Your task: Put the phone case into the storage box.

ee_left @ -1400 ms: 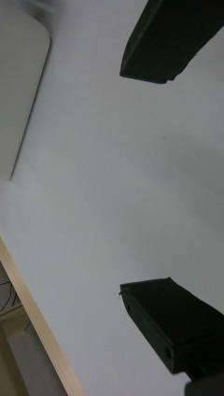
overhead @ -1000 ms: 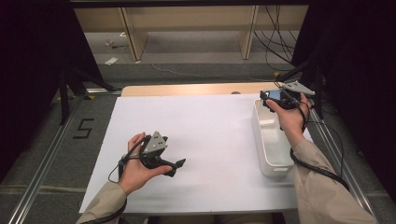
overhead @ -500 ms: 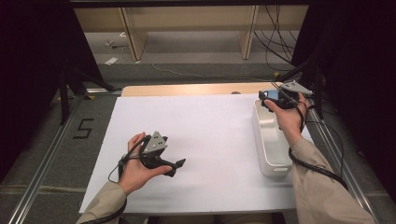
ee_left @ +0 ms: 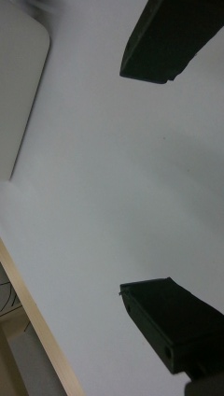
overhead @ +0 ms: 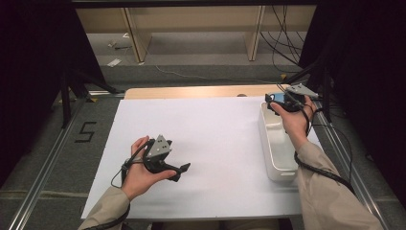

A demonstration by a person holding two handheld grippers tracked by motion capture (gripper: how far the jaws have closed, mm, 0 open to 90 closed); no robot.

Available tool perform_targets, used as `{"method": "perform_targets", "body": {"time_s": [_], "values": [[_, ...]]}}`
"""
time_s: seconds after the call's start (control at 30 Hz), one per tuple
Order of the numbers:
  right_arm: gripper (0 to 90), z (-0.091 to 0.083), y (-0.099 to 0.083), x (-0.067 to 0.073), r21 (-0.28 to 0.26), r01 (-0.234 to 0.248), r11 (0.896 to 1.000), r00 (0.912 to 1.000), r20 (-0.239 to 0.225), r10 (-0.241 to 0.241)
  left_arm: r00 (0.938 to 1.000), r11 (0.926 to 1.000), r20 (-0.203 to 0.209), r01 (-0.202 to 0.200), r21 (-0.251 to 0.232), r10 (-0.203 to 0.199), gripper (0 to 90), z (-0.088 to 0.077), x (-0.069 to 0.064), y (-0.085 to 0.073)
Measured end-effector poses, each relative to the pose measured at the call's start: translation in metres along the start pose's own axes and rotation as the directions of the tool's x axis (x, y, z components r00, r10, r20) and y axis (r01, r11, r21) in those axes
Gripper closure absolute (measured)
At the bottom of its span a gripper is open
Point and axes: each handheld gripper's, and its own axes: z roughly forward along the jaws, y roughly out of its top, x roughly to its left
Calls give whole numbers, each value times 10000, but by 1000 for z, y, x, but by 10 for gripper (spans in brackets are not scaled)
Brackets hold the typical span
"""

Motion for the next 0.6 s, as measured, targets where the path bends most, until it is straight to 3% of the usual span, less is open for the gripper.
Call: {"method": "perform_targets", "body": {"time_s": [0.6], "values": [[186,6,-4,-1,172,19,9999,9999,138,-21,10000,10000,2,-11,-34,11,0,0,1,0]]}}
